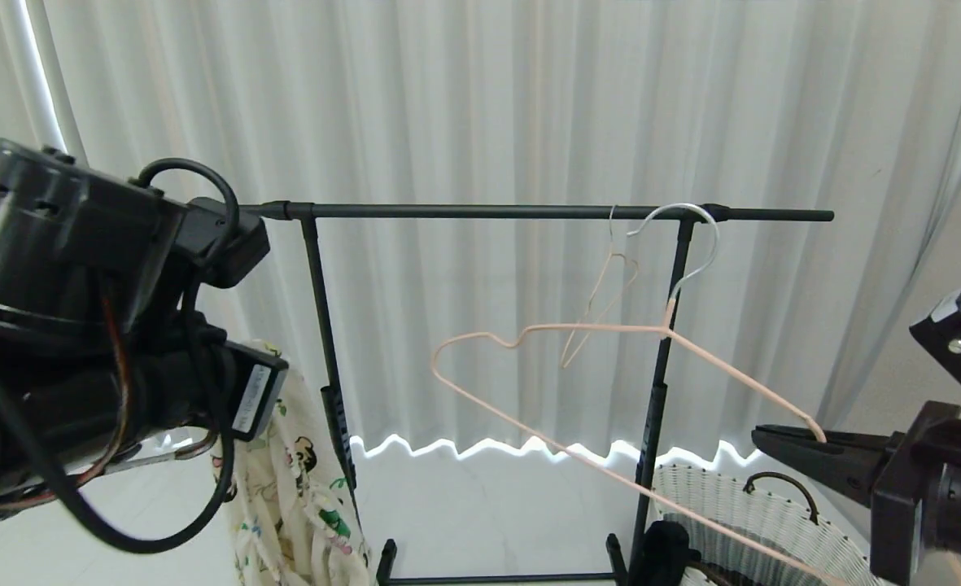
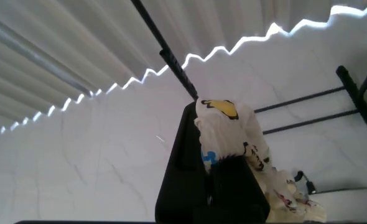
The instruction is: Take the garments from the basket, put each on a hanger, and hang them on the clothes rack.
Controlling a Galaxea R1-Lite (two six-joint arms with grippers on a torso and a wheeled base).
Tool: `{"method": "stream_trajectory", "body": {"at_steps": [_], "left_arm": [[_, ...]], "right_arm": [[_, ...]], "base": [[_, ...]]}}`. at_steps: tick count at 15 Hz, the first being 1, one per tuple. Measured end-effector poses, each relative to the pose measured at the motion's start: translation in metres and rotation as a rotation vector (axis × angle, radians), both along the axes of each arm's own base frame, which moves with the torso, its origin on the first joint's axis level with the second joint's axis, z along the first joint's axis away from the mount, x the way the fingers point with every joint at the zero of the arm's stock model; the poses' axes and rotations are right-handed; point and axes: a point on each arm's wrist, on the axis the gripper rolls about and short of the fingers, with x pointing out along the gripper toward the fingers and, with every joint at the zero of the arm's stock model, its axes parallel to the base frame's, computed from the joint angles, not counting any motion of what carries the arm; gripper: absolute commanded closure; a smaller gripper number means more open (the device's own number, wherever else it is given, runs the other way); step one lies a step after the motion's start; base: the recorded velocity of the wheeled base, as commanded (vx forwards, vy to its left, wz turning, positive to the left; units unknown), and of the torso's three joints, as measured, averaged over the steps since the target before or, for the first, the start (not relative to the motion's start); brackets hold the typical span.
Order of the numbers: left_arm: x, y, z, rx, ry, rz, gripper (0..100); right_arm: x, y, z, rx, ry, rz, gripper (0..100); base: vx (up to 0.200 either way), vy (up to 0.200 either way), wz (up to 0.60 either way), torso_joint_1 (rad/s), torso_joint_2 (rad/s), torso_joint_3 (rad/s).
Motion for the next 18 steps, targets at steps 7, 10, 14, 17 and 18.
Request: {"method": "stream_trajectory", "body": {"at_steps": [7, 10, 14, 17, 18], "left_arm": [[0.039, -0.022, 0.001, -0.14, -0.001, 0.115, 100], [0.044, -0.024, 0.001, -0.157, -0.006, 0.133, 100], [0.046, -0.026, 0.001, -0.164, -0.006, 0.136, 100], [0.045, -0.027, 0.002, -0.165, -0.012, 0.133, 100], [0.045, -0.027, 0.002, -0.159, -0.018, 0.144, 100]], "right_arm": [[-0.017, 0.009, 0.002, 0.056, 0.026, 0.165, 100], [-0.018, 0.01, 0.003, 0.062, 0.029, 0.181, 100], [-0.016, 0.013, 0.003, 0.069, 0.029, 0.18, 100], [-0.007, 0.029, 0.002, 0.111, 0.012, 0.177, 100], [-0.002, 0.037, 0.001, 0.129, -0.001, 0.177, 100]], "base": [[0.0, 0.0, 0.0, 0.0, 0.0, 0.0], [0.0, 0.0, 0.0, 0.0, 0.0, 0.0], [0.0, 0.0, 0.0, 0.0, 0.0, 0.0], [0.0, 0.0, 0.0, 0.0, 0.0, 0.0], [0.0, 0.0, 0.0, 0.0, 0.0, 0.0]]}}
